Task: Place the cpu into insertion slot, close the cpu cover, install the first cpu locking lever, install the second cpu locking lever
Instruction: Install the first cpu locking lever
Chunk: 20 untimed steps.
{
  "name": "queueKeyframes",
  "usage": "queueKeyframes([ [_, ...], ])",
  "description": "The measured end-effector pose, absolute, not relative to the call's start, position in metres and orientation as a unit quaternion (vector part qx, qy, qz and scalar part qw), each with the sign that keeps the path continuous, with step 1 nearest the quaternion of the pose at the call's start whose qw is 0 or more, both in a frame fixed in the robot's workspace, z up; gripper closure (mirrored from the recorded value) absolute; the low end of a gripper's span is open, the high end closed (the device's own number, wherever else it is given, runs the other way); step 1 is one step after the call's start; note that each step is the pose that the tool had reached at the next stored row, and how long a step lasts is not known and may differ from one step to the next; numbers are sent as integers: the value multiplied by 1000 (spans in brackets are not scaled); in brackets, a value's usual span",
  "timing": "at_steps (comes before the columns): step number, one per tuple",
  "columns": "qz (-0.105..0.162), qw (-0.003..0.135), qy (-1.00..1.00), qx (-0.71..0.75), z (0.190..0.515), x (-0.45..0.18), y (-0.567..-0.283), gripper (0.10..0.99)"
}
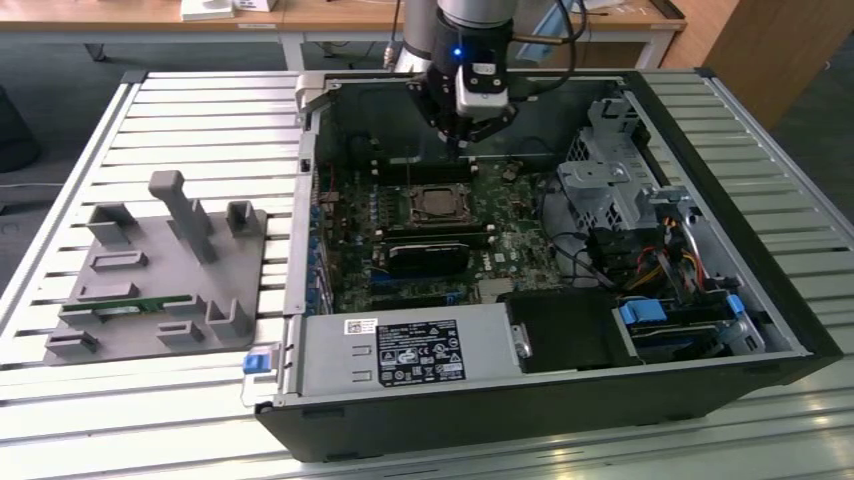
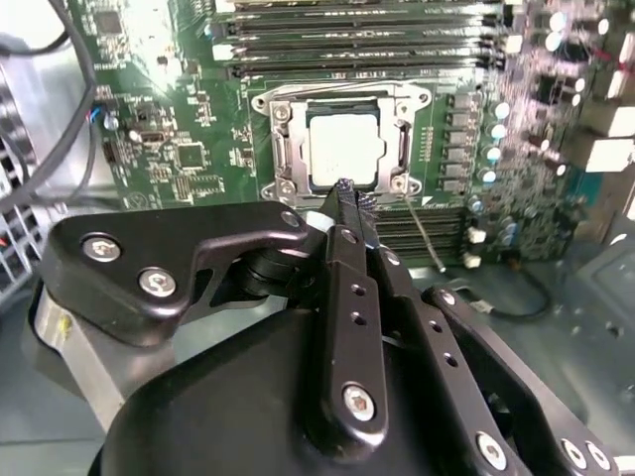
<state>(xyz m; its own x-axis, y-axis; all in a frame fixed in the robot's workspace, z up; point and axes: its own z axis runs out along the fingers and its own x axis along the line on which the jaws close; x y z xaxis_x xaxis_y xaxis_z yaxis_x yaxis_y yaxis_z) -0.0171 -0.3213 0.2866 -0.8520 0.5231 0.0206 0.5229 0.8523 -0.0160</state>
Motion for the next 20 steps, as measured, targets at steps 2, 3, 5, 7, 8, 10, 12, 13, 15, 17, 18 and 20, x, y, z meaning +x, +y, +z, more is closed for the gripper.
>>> queueKeyframes([
  [2,5,12,-967,-254,286,-17,-321,980],
  [3,5,12,-969,-245,286,-17,-321,980],
  [5,5,12,-974,-227,286,-17,-321,980],
  [7,6,12,-978,-210,286,-17,-321,980],
  [8,6,12,-980,-201,286,-17,-321,980],
  [10,6,12,-983,-183,286,-17,-321,980],
  [12,6,11,-986,-165,286,-17,-321,980],
  [13,6,11,-988,-156,286,-17,-321,980],
  [15,7,11,-990,-138,285,-17,-321,980],
  [17,7,11,-993,-120,285,-17,-321,980],
  [18,7,11,-994,-112,285,-17,-321,980],
  [20,7,11,-995,-98,285,-17,-321,980],
])
